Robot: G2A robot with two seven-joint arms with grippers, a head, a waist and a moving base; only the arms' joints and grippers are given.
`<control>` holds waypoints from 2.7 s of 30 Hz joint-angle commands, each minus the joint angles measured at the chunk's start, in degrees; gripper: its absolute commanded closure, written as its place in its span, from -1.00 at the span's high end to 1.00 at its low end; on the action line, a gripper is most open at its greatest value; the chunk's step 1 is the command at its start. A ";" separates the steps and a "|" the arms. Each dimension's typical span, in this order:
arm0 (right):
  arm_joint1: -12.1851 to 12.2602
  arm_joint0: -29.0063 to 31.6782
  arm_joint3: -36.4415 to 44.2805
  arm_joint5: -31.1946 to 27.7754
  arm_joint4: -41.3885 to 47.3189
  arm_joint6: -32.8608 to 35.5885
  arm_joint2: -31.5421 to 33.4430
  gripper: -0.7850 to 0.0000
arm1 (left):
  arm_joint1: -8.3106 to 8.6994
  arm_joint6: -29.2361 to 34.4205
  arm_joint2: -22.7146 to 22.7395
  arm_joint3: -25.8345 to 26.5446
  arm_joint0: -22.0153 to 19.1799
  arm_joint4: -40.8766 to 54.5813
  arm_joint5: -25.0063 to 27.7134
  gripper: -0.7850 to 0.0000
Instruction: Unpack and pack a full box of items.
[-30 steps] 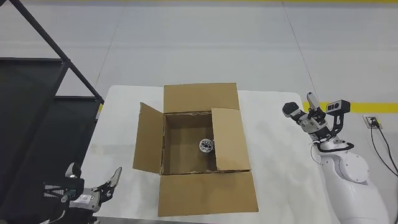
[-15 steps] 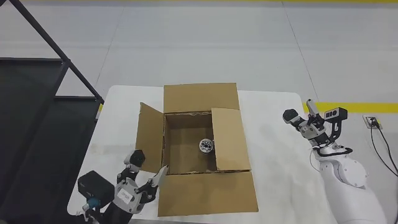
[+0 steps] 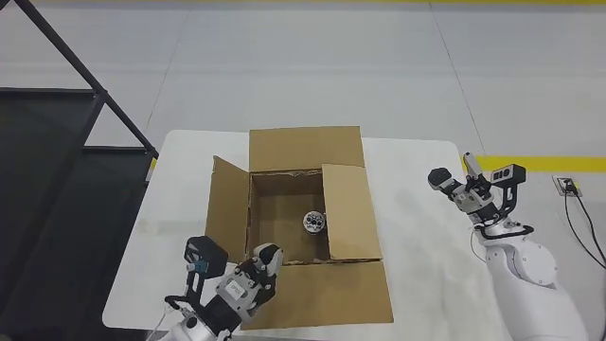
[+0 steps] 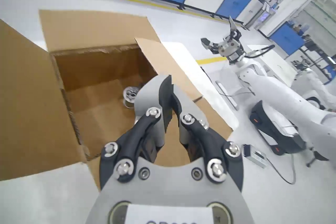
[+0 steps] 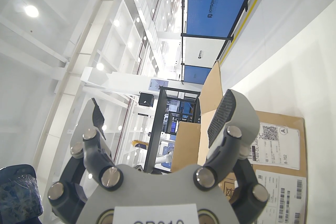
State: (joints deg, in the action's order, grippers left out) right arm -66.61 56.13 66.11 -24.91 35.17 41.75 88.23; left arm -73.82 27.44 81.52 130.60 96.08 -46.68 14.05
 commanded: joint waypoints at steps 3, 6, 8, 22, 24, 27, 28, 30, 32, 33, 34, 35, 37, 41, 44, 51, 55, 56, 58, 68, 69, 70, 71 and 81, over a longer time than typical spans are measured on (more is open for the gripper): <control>0.30 0.99 1.77 0.51 0.47 -0.48 1.60 1.00 | 0.02 8.20 -0.29 -5.10 -6.38 17.23 -1.33 -1.00; 0.47 1.42 1.87 0.63 1.29 -0.45 2.66 1.00 | 0.02 12.55 -0.27 -9.25 -11.72 25.09 -4.79 0.50; 0.57 1.59 1.42 0.66 1.99 -0.19 3.32 1.00 | -0.02 14.53 -0.95 -11.36 -14.73 28.26 -7.58 1.00; 0.96 2.43 -1.09 -0.08 5.20 1.90 5.76 1.00 | -0.53 18.98 -10.89 -19.68 -28.11 22.31 -23.74 1.00; 0.95 2.32 -1.36 -0.22 5.29 1.92 5.71 1.00 | -0.68 19.82 -12.17 -21.80 -30.05 22.39 -25.26 1.00; 0.96 1.93 -1.87 -0.17 5.52 2.18 5.69 1.00 | -1.02 20.64 -14.02 -25.08 -33.13 24.07 -25.22 1.00; 0.96 1.85 -2.03 -0.21 5.56 2.30 5.66 1.00 | -1.16 20.44 -14.33 -26.26 -33.95 25.52 -24.67 1.00; 0.93 1.74 -2.24 -0.40 5.80 2.27 5.62 1.00 | -1.36 20.08 -15.51 -28.22 -35.27 26.42 -22.81 1.00; 0.93 1.70 -2.43 -0.67 6.28 2.14 5.80 1.00 | -1.57 20.12 -16.75 -29.77 -36.41 27.53 -21.54 1.00; 0.93 1.71 -2.47 -0.76 6.59 2.17 5.93 1.00 | -1.68 20.26 -17.28 -30.60 -36.95 28.24 -21.21 1.00; 0.94 1.74 -2.51 -0.88 6.85 2.20 6.09 1.00 | -1.78 20.06 -17.80 -31.25 -37.61 28.40 -20.90 1.00; 0.97 1.79 -2.52 -1.01 7.04 2.24 6.28 1.00 | -1.89 19.92 -18.43 -31.84 -38.15 28.71 -20.47 1.00; 1.04 1.88 -2.60 -1.13 7.48 2.34 6.78 1.00 | -2.15 19.62 -19.50 -32.91 -39.25 29.63 -20.09 1.00; 1.15 2.07 -2.81 -1.18 8.29 2.45 7.55 1.00 | -2.49 18.11 -21.50 -32.82 -40.62 29.17 -18.83 1.00; 1.22 2.05 -3.05 -1.27 8.99 2.54 8.08 1.00 | -2.51 16.70 -22.08 -32.06 -40.71 27.83 -17.52 1.00; 1.42 2.73 -4.06 -2.60 12.66 3.04 10.63 1.00 | -2.99 10.54 -24.88 -30.57 -41.11 25.03 -12.51 1.00; 1.81 3.20 -5.07 -2.79 15.17 3.82 13.42 1.00 | -3.73 6.75 -27.91 -31.74 -42.31 23.70 -10.73 1.00; 1.93 3.34 -5.34 -2.60 15.64 4.13 14.05 1.00 | -3.94 6.33 -28.60 -32.37 -42.74 23.93 -10.50 1.00; 2.13 3.55 -5.67 -2.25 16.12 4.75 15.03 1.00 | -4.21 5.36 -29.24 -32.92 -43.39 23.51 -11.48 1.00; 2.51 3.45 -6.38 -0.95 15.67 5.77 16.02 1.00 | -4.21 5.36 -29.24 -32.92 -43.39 23.51 -11.48 1.00; 2.51 3.45 -6.38 -0.95 15.67 5.77 16.02 1.00 | -4.21 5.36 -29.24 -32.92 -43.39 23.51 -11.48 1.00; 2.51 3.45 -6.38 -0.95 15.67 5.77 16.02 1.00 | -4.21 5.36 -29.24 -32.92 -43.39 23.51 -11.48 1.00; 2.51 3.45 -6.38 -0.95 15.67 5.77 16.02 1.00 | -4.21 5.36 -29.24 -32.92 -43.39 23.51 -11.48 1.00; 2.51 3.45 -6.38 -0.95 15.67 5.77 16.02 1.00 | -4.28 14.69 -28.18 -38.21 -49.42 26.37 -10.37 1.00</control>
State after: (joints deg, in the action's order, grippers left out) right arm -64.10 59.59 59.72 -25.86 50.84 47.52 104.25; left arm -77.81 40.70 54.57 93.57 48.60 -19.89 4.73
